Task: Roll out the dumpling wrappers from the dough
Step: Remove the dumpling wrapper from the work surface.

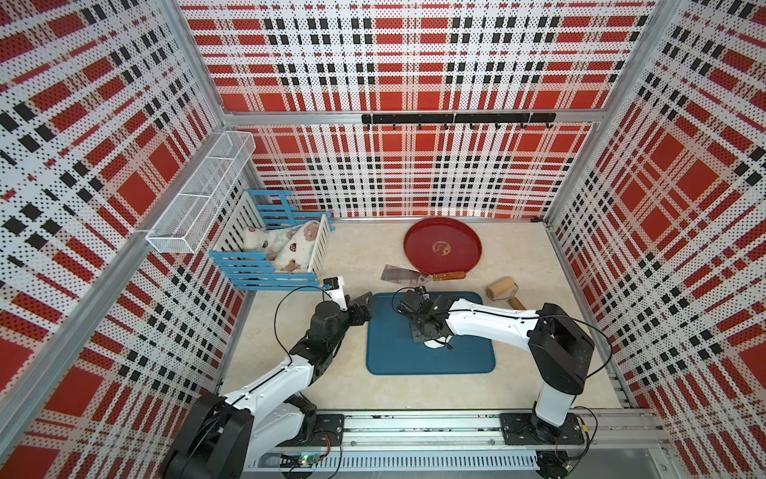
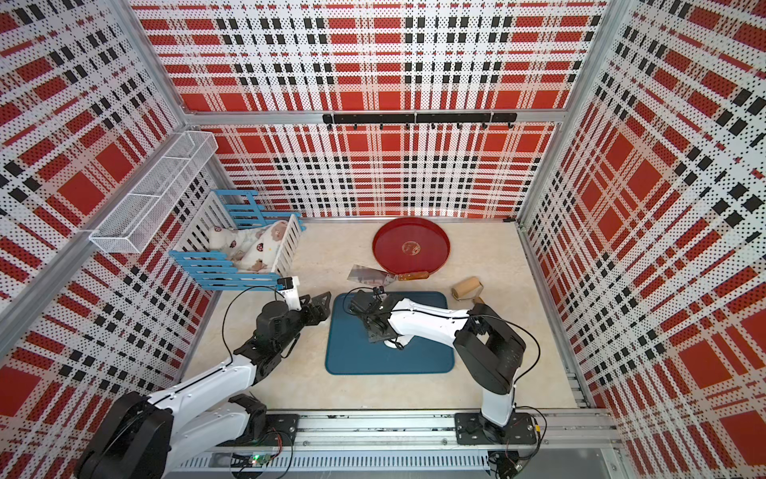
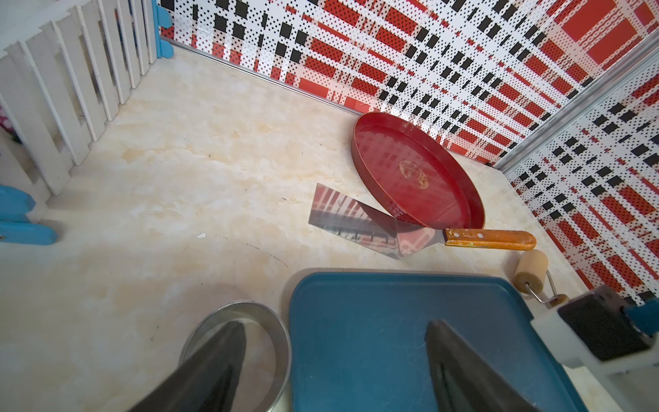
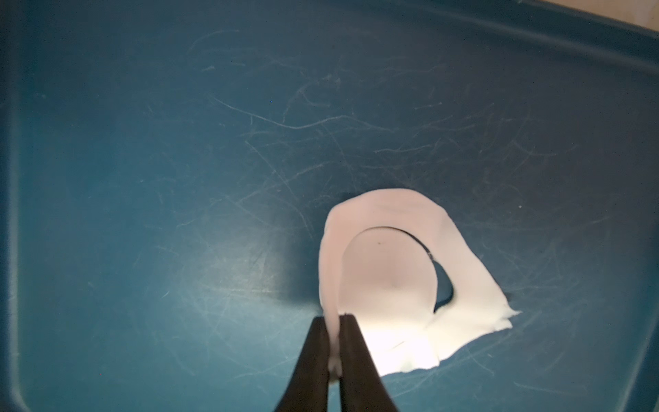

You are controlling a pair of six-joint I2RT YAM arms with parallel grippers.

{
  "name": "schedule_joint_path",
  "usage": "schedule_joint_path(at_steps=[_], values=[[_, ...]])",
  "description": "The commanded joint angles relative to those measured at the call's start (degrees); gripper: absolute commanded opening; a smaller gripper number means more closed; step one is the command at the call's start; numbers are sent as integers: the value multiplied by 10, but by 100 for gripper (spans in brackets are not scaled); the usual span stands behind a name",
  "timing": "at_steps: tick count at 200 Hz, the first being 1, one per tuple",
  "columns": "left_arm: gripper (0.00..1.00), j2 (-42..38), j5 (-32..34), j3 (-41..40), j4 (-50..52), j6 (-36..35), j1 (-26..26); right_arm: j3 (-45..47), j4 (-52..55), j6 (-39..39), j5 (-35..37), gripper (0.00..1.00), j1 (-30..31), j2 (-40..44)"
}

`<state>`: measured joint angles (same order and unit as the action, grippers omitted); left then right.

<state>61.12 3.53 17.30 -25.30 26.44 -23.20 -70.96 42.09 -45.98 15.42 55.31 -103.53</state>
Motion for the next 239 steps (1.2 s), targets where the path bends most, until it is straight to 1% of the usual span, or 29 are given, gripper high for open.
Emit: schedule_joint_path(at_steps=[1,169,239], values=[[84,-7,8,9,-12,-11,3,6,9,-4,7,11,-2,18],[84,-5,10,9,-12,-11,3,33,43,-19,26,11,-6,82],[84,-5,10,8,-12,-11,3,50,49,-17,31,11,-19,108]])
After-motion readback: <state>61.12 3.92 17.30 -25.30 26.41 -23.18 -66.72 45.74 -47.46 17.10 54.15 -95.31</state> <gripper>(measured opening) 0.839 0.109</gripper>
